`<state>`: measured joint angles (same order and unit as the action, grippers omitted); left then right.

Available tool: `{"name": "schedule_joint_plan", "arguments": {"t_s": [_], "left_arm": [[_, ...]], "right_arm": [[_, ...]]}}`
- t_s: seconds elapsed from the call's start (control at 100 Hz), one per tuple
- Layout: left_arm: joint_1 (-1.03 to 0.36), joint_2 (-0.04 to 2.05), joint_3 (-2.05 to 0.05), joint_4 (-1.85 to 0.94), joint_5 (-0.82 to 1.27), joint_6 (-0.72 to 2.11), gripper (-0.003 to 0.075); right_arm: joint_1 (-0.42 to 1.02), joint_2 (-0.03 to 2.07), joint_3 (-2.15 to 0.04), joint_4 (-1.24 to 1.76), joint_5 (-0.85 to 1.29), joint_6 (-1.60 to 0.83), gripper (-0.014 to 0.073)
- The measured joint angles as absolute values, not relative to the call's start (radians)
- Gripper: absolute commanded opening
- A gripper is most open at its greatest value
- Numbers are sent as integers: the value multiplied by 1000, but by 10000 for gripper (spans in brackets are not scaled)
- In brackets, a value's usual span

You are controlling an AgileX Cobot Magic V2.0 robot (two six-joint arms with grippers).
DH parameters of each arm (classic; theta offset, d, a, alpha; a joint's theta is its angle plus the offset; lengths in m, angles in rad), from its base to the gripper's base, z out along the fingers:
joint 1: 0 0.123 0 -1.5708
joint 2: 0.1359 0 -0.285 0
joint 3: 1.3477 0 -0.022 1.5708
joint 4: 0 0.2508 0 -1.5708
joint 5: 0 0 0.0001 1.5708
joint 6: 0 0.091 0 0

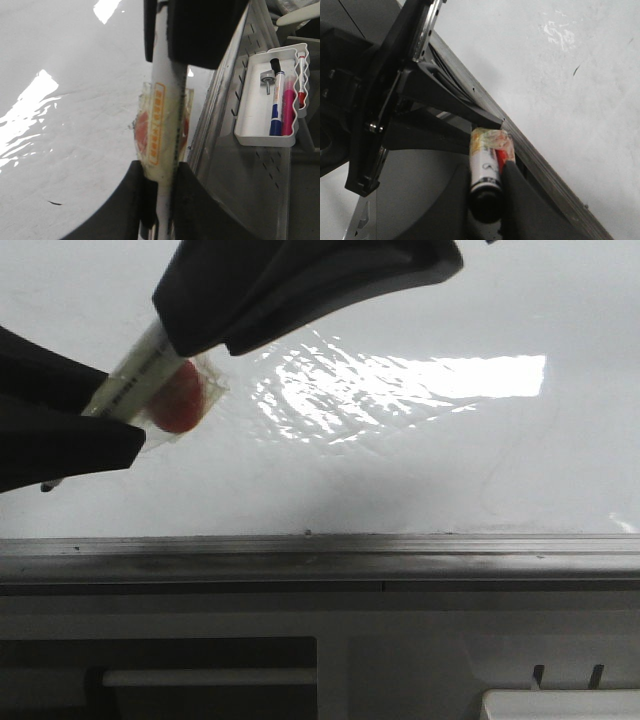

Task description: Write number 9 on whiteboard

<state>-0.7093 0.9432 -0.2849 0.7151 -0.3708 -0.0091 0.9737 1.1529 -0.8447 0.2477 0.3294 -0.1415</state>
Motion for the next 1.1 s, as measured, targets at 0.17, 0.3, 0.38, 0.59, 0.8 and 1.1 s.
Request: {"name": "schedule_joint_plan", "arguments": {"t_s": [0.17,0.3,0.38,0.59,0.8,1.1], "left_arm": [[-709,943,-285,713,-371,-9,223],[-709,939,-285,683,-373,-9,288],[-709,906,-285,634,-366,-9,283],[-709,710,-285,485,-311,-10,283],[-707,532,-285,289,-255,-12,283],[-702,516,-285,259,-203,-13,283]], "right_arm": [[974,1153,-846,252,329,-142,-76],[970,1153,-846,252,331,-142,-76],[970,1153,-846,252,329,-142,-76],[937,1153,-846,252,330,-142,-76],[900,1138,-846,252,333,-142,-76],[773,1136,-936,254,407,-92,-65]]}}
